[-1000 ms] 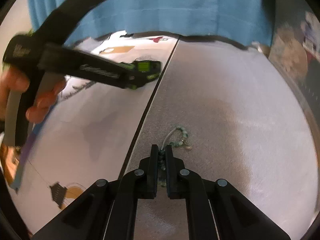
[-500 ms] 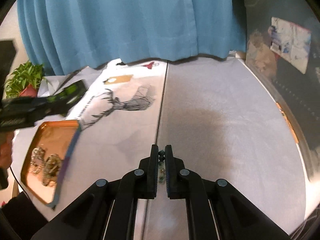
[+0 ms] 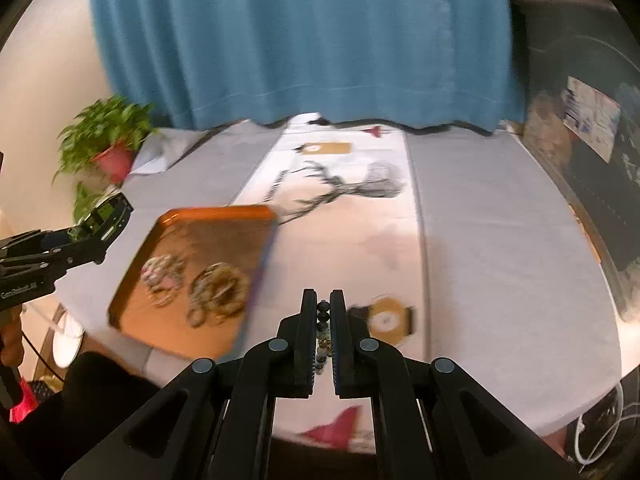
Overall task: Organize jewelry
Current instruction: 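Carry the green watch and teal bracelet up and over the copper tray, then lower the watch and teal bracelet into the tray and open both tools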
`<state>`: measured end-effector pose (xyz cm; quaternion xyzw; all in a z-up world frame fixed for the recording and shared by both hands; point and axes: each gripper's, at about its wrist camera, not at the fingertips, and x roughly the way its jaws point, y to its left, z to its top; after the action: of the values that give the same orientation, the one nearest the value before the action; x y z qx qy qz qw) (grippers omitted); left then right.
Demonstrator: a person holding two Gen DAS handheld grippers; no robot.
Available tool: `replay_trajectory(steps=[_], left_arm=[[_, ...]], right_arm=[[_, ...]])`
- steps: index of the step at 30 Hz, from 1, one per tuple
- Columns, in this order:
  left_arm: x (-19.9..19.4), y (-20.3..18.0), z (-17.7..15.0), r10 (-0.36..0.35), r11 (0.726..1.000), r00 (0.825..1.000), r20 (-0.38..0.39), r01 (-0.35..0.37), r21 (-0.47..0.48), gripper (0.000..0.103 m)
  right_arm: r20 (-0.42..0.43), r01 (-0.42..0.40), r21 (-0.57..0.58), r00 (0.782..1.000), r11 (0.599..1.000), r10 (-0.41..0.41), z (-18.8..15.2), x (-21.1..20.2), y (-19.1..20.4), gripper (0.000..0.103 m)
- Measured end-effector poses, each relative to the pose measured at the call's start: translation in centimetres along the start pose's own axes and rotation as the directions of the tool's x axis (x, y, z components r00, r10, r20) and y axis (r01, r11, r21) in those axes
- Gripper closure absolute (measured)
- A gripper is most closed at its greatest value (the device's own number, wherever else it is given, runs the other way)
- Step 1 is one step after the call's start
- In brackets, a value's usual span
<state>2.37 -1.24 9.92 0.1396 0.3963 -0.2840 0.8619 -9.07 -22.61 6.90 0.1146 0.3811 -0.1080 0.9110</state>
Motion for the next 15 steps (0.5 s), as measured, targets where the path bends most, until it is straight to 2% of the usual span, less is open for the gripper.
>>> replay_trajectory(steps=[6,15], left_arm=[[-1.1,2.6,-2.3,0.008,0.999,1.000,0.000,-0.008,-0.042,0.055],[0.6,6.0,-2.6,0.026,0.996,1.000,-0.012,-0.027,-0.088,0.055]], right_arm=[[-0.024,-0.058,-0.078,0.998,0.995,0.056,-0.8,0.0,5.8,0.096],[-0.050,-0.132,-0.167,0.991,0.977,0.126,0.4,2.4,11.5,0.096]])
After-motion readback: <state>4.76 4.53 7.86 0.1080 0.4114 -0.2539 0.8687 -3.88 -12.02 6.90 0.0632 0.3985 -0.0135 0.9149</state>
